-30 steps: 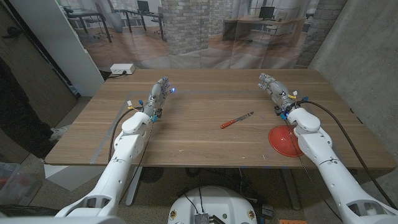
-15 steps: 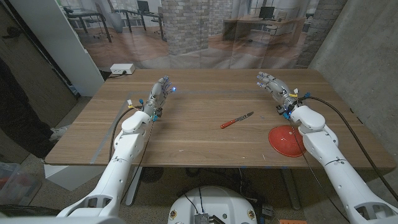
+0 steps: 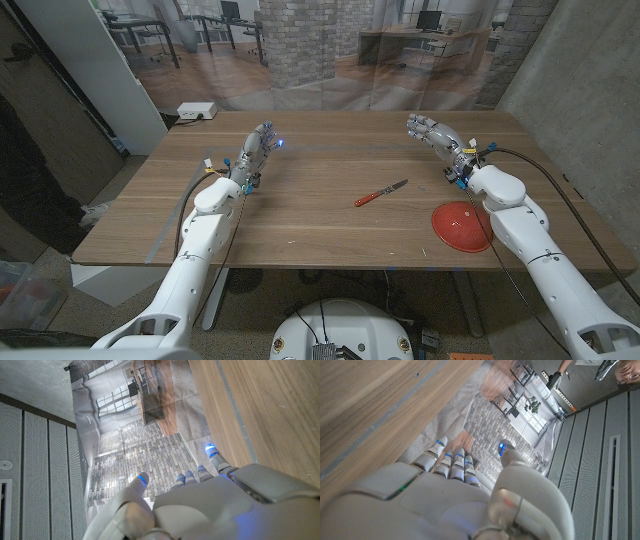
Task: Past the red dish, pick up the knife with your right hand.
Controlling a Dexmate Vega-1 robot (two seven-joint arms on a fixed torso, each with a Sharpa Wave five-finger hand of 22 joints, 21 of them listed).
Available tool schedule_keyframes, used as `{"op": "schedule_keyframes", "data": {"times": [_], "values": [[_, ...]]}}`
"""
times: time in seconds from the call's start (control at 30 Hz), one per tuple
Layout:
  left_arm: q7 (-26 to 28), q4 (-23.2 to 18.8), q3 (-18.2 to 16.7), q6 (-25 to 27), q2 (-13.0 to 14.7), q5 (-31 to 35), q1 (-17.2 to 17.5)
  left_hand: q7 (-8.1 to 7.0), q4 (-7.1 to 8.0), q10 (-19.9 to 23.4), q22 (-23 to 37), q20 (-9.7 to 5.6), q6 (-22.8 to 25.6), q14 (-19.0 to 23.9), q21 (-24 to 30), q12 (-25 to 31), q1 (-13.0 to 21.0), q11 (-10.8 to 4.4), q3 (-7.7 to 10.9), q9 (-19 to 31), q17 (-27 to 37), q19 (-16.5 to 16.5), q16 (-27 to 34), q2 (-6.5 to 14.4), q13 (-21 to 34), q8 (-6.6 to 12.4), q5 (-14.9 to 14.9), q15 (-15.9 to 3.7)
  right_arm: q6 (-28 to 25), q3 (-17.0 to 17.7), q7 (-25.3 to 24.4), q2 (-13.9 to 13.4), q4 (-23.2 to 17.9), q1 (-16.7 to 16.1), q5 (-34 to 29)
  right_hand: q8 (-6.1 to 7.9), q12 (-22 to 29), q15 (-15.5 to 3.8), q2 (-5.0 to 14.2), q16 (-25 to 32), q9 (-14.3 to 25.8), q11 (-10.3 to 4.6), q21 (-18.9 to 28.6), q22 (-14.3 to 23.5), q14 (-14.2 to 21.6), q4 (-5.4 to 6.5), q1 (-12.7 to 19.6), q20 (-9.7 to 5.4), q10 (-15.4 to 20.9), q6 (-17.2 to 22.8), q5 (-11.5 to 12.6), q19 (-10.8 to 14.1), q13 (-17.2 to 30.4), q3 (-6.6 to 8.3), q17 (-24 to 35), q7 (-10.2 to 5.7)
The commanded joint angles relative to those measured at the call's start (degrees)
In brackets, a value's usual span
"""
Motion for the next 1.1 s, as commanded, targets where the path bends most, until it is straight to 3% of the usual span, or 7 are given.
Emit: {"op": "schedule_keyframes", "data": {"times": [0.03,0.77,1.1], "values": [[0.0,-1.0,-0.3,0.3,0.2,0.1,0.6,0.15,-0.36,-5.3,0.1,-0.34,-7.0,-9.7,-0.2,0.3,0.0,0.24,-0.04,0.3,0.0,-14.1,0.2,4.7,0.2,0.28,0.1,0.11,0.6,-0.7,0.7,-1.1,-1.7,0.2,-1.3,-0.04,0.0,0.0,-0.06,0.3,0.1,-0.16,0.4,0.1,0.4,-0.45,1.0,-0.03,0.4,0.4,-0.2,0.5,0.2,0.09,0.0,-0.04],[-0.9,-1.5,-0.1,1.7,1.1,0.4,0.9,0.22,-0.39,-4.9,0.1,-0.17,-6.4,-9.2,-0.4,0.4,0.0,0.27,-0.03,0.3,0.0,-13.6,0.2,4.6,0.2,0.36,0.0,0.15,1.5,-1.6,2.3,-3.6,-4.8,-0.4,-3.8,-0.1,0.0,0.01,-0.14,0.3,0.1,-0.08,0.3,0.1,0.5,-0.46,1.8,-0.01,0.5,0.5,-0.5,0.5,0.2,-0.06,0.0,-0.22],[-1.3,-1.8,0.1,2.1,1.4,0.7,1.0,0.2,-0.39,-4.7,0.1,-0.08,-6.4,-9.1,-0.5,0.4,0.0,0.29,-0.03,0.3,0.0,-13.5,0.2,4.6,0.2,0.33,0.0,0.26,-0.3,-2.6,3.4,-7.2,-7.8,-0.8,-8.5,-0.18,0.0,-0.03,-0.17,0.2,0.1,-0.16,0.3,0.1,0.4,-0.47,2.2,0.01,0.5,0.5,-0.5,0.5,0.2,-0.12,0.1,-0.26]]}}
